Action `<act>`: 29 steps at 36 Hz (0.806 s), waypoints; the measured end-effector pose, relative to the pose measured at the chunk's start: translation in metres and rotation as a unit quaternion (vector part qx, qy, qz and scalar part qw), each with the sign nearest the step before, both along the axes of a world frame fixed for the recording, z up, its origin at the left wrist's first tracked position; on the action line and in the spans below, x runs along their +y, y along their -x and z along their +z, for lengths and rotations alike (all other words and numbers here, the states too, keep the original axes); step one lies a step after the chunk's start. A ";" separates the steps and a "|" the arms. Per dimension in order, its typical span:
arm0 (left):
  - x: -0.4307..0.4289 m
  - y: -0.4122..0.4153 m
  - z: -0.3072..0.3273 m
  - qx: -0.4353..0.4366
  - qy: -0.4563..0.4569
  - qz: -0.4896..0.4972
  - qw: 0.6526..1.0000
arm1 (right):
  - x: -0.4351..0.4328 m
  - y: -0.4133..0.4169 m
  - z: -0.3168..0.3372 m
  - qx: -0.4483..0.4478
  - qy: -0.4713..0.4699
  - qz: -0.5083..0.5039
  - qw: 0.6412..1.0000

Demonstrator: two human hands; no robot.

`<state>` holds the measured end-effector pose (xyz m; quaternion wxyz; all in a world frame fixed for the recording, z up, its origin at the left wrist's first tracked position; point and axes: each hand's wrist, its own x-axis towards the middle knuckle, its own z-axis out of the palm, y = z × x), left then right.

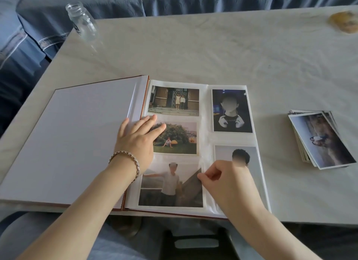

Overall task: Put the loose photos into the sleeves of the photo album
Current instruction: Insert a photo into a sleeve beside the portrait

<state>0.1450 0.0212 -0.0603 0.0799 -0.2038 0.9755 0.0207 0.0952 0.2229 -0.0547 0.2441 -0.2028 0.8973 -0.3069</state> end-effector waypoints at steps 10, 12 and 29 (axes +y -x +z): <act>-0.001 0.000 -0.001 0.006 -0.006 0.002 1.000 | 0.000 -0.001 0.003 0.023 0.006 0.004 1.000; -0.001 0.000 -0.001 0.003 -0.005 0.001 1.000 | 0.000 0.000 0.002 0.009 0.019 -0.013 1.000; 0.000 0.000 -0.001 0.016 -0.009 0.002 1.000 | -0.004 0.007 -0.002 -0.201 0.073 -0.069 0.974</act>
